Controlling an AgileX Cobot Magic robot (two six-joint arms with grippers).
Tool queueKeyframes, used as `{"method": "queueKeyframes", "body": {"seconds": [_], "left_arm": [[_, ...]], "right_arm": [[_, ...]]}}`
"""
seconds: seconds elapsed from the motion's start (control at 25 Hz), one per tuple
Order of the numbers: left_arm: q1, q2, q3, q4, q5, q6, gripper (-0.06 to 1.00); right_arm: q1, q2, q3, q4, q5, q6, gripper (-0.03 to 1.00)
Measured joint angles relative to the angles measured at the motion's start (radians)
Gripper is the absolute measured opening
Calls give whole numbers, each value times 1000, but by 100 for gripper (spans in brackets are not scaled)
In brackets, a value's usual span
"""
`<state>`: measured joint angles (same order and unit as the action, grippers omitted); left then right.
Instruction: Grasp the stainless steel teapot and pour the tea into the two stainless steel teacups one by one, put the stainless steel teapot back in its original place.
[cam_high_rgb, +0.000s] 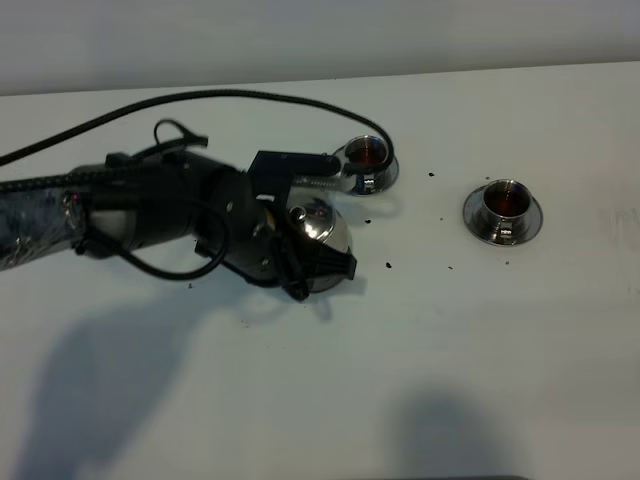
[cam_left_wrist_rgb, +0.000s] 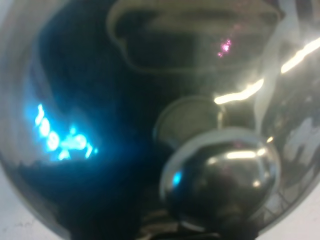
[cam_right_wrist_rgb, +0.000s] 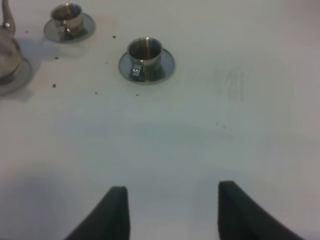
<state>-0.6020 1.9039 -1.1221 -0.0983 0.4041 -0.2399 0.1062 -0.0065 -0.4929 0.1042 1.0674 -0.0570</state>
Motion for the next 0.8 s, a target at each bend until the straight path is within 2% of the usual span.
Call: {"method": "queueKeyframes", "body": {"seconds": [0.28,0.8], "left_arm": [[0,-9,41,0,-77,-27,22],[0,7,41,0,-80,-51,22]], "right_arm": [[0,0,0,0,0,1,40],[0,0,0,0,0,1,40]]}}
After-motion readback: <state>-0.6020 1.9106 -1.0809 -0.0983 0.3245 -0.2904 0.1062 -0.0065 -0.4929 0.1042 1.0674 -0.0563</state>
